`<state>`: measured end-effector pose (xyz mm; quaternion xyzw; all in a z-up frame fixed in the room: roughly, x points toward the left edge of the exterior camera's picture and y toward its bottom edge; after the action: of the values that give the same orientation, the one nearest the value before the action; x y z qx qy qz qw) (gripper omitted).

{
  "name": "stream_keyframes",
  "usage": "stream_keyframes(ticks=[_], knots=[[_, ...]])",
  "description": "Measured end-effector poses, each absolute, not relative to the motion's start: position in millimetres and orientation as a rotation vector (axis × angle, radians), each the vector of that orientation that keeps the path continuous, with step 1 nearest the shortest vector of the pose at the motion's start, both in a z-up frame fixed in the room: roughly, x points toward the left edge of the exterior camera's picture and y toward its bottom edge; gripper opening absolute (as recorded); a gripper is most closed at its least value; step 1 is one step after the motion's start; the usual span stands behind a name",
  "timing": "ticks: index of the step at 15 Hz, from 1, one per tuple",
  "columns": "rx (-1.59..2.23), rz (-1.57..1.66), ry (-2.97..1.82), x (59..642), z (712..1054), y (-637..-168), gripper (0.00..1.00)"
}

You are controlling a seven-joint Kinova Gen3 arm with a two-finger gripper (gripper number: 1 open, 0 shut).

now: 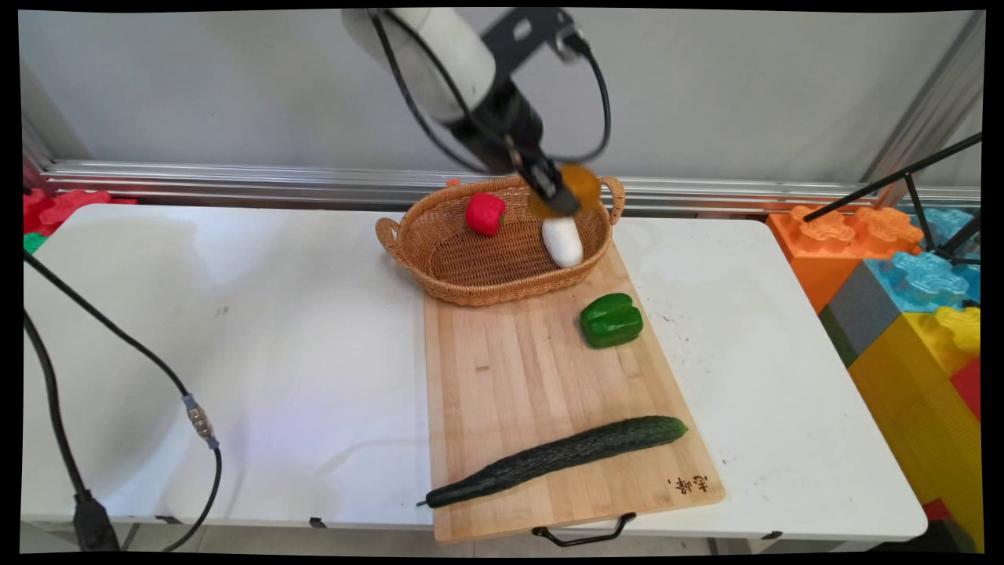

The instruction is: Place the picked object in the vegetable basket

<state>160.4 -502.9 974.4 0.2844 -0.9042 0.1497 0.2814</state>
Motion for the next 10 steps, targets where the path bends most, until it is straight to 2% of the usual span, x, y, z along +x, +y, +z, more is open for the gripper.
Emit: stream_keyframes(ticks=[4, 10], knots=[[0.842, 0.508, -2.396, 180.1, 972.2, -538.7, 0.00], [0.970, 0.464, -2.446, 207.6, 897.9, -580.9, 0.00]])
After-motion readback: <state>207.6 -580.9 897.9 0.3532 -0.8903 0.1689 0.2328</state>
